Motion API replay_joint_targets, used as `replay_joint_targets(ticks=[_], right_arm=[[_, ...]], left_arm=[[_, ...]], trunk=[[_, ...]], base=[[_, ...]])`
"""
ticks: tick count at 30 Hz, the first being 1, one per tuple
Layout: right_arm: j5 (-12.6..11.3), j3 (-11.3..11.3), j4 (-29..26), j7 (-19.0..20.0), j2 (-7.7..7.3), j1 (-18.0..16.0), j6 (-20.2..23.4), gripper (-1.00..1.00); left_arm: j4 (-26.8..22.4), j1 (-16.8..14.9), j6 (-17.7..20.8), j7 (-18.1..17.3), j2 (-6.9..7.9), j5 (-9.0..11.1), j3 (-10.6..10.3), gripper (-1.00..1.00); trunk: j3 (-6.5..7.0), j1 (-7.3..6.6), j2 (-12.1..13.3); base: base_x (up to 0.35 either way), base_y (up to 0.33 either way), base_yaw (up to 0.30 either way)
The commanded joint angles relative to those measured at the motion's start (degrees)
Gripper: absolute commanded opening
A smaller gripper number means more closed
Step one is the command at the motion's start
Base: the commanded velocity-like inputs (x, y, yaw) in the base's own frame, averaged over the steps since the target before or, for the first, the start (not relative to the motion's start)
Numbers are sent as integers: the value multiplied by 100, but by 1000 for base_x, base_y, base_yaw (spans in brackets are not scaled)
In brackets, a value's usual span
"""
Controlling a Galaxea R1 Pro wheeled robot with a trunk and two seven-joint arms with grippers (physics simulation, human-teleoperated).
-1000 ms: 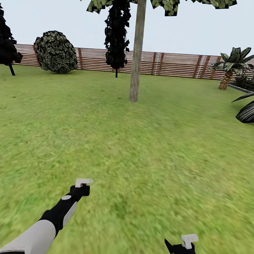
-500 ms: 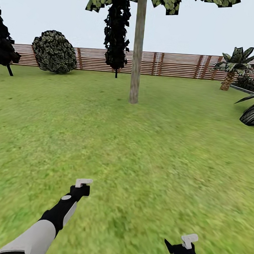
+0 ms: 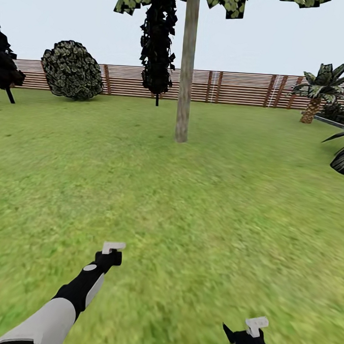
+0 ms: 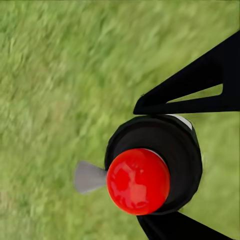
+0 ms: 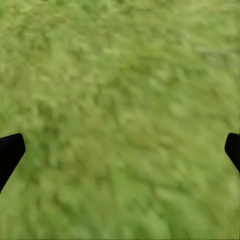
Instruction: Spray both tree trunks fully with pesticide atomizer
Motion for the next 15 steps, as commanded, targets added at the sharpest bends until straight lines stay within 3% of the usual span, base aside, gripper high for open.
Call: replay_joint_targets(ticks=[1, 7, 15], right_arm=[[0, 0, 0, -5, 0, 0, 0, 100], [0, 6, 0, -543, 7, 0, 0, 100], [8, 9, 0, -659, 9, 0, 8, 100]], left_arm=[[-1, -1, 0, 4, 2, -2, 0, -100], [-2, -3, -3, 4, 4, -2, 0, -100], [-9, -3, -6, 4, 8, -4, 1, -100]], trunk=[[0, 0, 0], [0, 0, 0], [0, 0, 0]], base=[[338, 0, 0], [338, 0, 0], [338, 0, 0]])
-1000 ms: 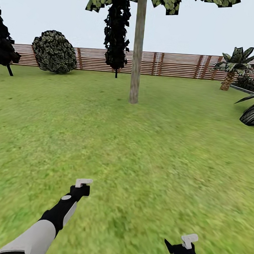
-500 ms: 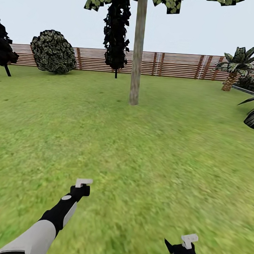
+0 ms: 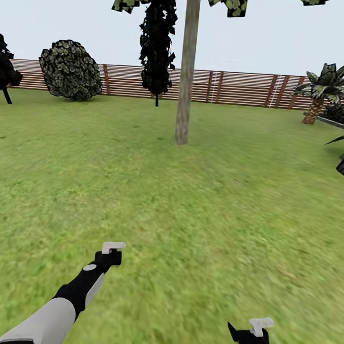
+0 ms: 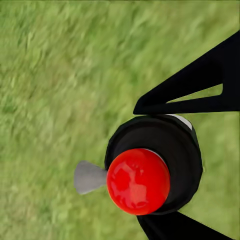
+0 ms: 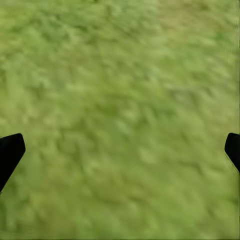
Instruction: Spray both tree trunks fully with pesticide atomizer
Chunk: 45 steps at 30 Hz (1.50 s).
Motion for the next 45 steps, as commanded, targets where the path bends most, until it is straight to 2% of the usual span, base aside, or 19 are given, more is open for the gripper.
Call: replay_joint_targets(ticks=[1, 45], right_arm=[[0, 0, 0, 0, 0, 0, 0, 100], [9, 0, 0, 33, -9, 0, 1, 100]], left_arm=[[-4, 0, -1, 4, 0, -2, -2, -100], [2, 0, 3, 4, -3, -1, -1, -100]], trunk=[[0, 0, 0], [0, 0, 0]], base=[[338, 0, 0], [338, 0, 0]])
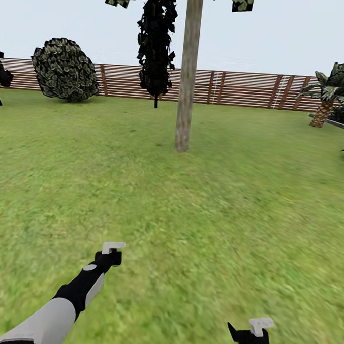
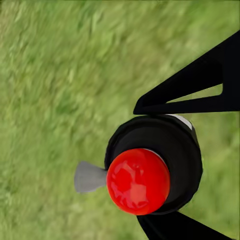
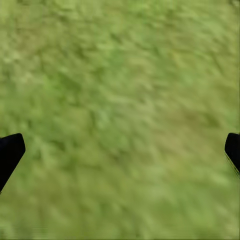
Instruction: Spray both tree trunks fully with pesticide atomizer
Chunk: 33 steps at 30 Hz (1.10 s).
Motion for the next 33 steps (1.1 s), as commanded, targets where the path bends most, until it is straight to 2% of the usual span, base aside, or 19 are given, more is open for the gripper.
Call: replay_joint_targets(ticks=[1, 33], right_arm=[[-1, 0, 0, 1, 0, 0, 0, 100], [-1, 4, 4, -7, 9, 0, 0, 100]], left_arm=[[1, -1, 1, 4, -2, -1, 0, -100], [3, -1, -13, 4, -32, -1, -1, -100]], trunk=[[0, 0, 0], [0, 0, 0]], base=[[338, 0, 0], [338, 0, 0]])
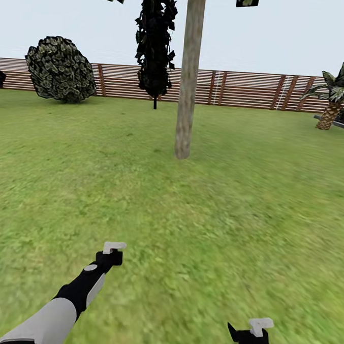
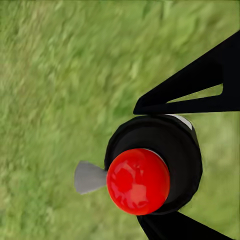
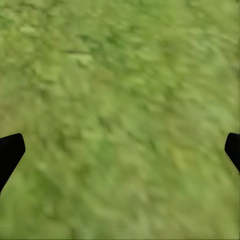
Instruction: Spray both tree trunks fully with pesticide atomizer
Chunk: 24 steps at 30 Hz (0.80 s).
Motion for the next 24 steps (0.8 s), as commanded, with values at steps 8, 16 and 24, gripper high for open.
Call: replay_joint_targets(ticks=[8, 16, 24], right_arm=[[-1, -2, 1, 0, 0, 0, 0, 100], [-1, -2, -1, 0, 0, 0, 0, 100], [1, 4, 4, 0, 2, 0, 0, 100]], left_arm=[[1, 1, -1, 4, 0, -1, 0, -100], [1, 1, -1, 4, -19, -1, 2, -100], [1, 1, -1, 4, -41, -1, 1, -100]], trunk=[[0, 0, 0], [0, 0, 0], [0, 0, 0]], base=[[338, 0, -1], [338, 0, -108], [338, 0, -12]])
